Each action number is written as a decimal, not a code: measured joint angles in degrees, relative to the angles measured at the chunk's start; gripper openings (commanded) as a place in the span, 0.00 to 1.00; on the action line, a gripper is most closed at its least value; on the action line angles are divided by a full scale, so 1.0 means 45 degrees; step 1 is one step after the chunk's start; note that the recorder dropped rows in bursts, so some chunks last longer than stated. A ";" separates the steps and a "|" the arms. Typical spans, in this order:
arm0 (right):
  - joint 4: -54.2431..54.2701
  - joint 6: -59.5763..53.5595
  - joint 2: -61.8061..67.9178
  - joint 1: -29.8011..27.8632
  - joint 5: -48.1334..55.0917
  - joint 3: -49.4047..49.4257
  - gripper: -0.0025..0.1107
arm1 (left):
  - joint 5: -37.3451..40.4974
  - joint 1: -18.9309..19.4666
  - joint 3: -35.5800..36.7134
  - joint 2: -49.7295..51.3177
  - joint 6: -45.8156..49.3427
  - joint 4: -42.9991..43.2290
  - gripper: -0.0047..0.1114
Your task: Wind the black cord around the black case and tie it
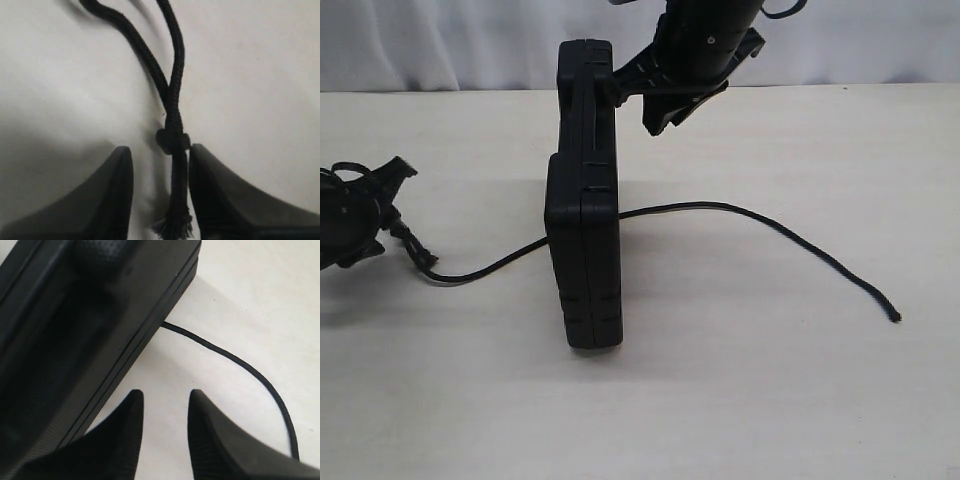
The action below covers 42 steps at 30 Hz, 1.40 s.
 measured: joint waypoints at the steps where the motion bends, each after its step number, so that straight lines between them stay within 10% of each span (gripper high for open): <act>1: 0.0000 0.0000 0.0000 0.0000 0.0000 0.0000 0.29 | 0.0030 0.0000 0.0000 0.0163 0.0000 0.0000 0.33; 20: 0.0000 0.0000 0.0000 0.0000 0.0000 0.0000 0.29 | 0.0040 0.0000 -0.1648 0.1951 0.1426 0.0659 0.12; 42: 0.0000 -0.0103 0.0000 0.0000 0.0000 0.0000 0.29 | 0.2121 -0.0791 -0.2423 -0.0134 2.0162 0.0760 0.04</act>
